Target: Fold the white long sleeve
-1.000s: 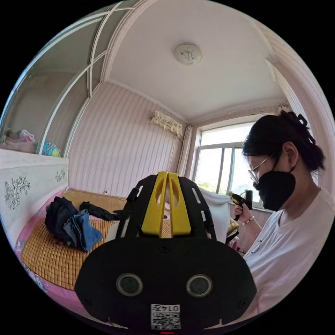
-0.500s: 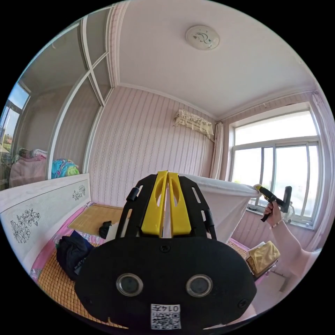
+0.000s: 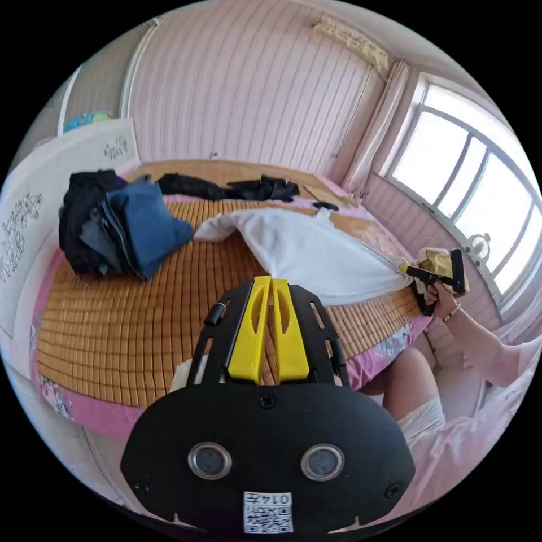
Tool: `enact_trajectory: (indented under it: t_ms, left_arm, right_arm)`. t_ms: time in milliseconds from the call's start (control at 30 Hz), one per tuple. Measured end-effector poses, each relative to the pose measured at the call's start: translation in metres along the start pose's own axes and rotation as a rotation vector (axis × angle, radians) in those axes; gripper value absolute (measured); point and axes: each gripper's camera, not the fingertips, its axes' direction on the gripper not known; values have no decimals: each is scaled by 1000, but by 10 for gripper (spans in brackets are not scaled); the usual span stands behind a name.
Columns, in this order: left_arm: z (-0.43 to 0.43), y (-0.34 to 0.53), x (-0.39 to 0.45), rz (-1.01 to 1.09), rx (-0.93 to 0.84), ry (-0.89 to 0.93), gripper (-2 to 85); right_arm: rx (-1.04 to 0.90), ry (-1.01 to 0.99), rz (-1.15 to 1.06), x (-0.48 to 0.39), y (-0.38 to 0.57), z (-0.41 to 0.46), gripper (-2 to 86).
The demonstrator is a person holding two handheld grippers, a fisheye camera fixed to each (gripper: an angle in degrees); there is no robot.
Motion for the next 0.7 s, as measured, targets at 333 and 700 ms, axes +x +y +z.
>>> enact_trajectory:
  t_ms: [333,700]
  left_arm:
    - [106,55,2,-1,-336,-23,-8]
    - [143,46,40,117,-412,-29,-6]
  right_arm:
    - [-298,48,5,7,50,76,11]
    - [-520,194,-6,2,37,101,53]
